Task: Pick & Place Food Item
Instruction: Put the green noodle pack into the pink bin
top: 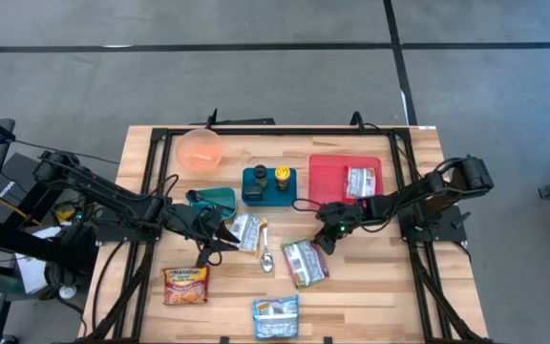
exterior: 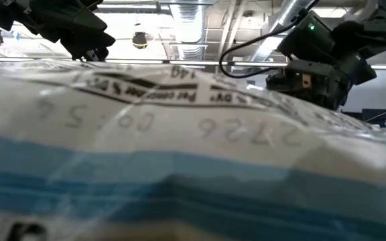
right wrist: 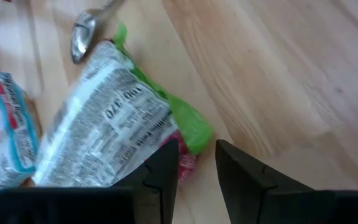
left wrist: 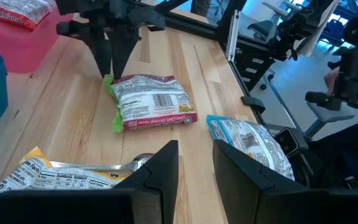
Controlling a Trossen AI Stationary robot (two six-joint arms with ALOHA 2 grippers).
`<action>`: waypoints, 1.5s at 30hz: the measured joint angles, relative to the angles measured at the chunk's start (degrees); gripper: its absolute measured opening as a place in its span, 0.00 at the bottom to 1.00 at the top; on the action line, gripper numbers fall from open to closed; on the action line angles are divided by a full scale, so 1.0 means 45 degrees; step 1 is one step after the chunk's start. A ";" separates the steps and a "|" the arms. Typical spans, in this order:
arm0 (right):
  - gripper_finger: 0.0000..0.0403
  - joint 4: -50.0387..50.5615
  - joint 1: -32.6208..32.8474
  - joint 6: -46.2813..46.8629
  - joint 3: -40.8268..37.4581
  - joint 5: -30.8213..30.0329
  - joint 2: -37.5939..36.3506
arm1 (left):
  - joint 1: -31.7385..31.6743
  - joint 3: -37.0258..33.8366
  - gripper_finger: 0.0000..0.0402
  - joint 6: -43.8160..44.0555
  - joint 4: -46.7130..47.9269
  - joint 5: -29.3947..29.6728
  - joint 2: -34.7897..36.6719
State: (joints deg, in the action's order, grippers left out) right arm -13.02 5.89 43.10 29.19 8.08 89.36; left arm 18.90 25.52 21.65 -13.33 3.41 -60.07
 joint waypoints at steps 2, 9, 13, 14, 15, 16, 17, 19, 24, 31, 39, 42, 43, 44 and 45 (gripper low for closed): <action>0.25 0.0023 0.0074 0.0004 0.0005 0.0000 -0.0094 | 0.0000 0.0000 0.24 0.0005 -0.0002 -0.0003 0.0000; 0.25 -0.0015 0.0184 0.0446 0.0015 0.0115 0.0115 | 0.0002 0.0000 0.24 0.0003 0.0002 -0.0001 0.0002; 0.25 -0.0197 0.0184 0.0528 0.0024 0.0131 0.0508 | 0.0004 0.0000 0.24 0.0001 -0.0002 -0.0003 0.0000; 0.25 -0.0328 0.0184 0.0528 0.0024 0.0138 0.0594 | 0.0000 0.0000 0.24 0.0003 -0.0002 -0.0003 0.0000; 0.25 -0.0417 0.0184 0.0519 0.0024 0.0141 0.0630 | 0.0000 0.0000 0.24 0.0005 -0.0002 0.0002 0.0000; 0.25 -0.0508 0.0184 0.0477 0.0024 0.0137 0.0649 | 0.0000 0.0000 0.24 0.0000 -0.0002 -0.0003 0.0000; 0.25 -0.0666 0.0184 0.0435 0.0024 0.0141 0.0715 | 0.0000 0.0000 0.24 0.0002 -0.0002 -0.0003 0.0002; 0.25 -0.0890 0.0184 0.0428 0.0015 0.0129 0.0732 | 0.0000 0.0000 0.24 0.0003 -0.0002 -0.0003 0.0000; 0.19 -0.1092 0.0184 0.0431 0.0015 0.0126 0.0743 | 0.0000 0.0000 0.24 0.0005 -0.0002 0.0002 0.0000; 0.06 -0.1175 0.0184 0.0365 0.0015 0.0112 0.0743 | 0.0000 0.0000 0.24 0.0005 -0.0002 -0.0003 0.0000; 0.01 -0.1175 0.0184 0.0321 0.0015 -0.0075 0.0743 | 0.0003 0.0000 0.24 0.0000 0.0000 -0.0001 0.0000; 0.00 -0.1175 0.0184 0.0290 0.0015 -0.0097 0.0743 | 0.0000 0.0000 0.24 0.0005 -0.0002 -0.0003 0.0000; 0.00 -0.1175 0.0184 0.0290 0.0015 -0.0097 0.0743 | 0.0000 0.0000 0.24 0.0005 -0.0002 -0.0003 0.0000; 0.00 -0.1175 0.0184 0.0290 0.0015 -0.0097 0.0743 | 0.0000 0.0000 0.24 0.0005 -0.0002 0.0000 0.0002; 0.00 -0.1175 0.0184 0.0290 0.0015 -0.0097 0.0743 | 0.0004 0.0000 0.24 0.0005 -0.0002 -0.0003 0.0000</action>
State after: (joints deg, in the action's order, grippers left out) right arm -18.31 6.72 44.40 29.26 7.64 92.71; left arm 18.91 25.52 21.67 -13.34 3.40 -60.07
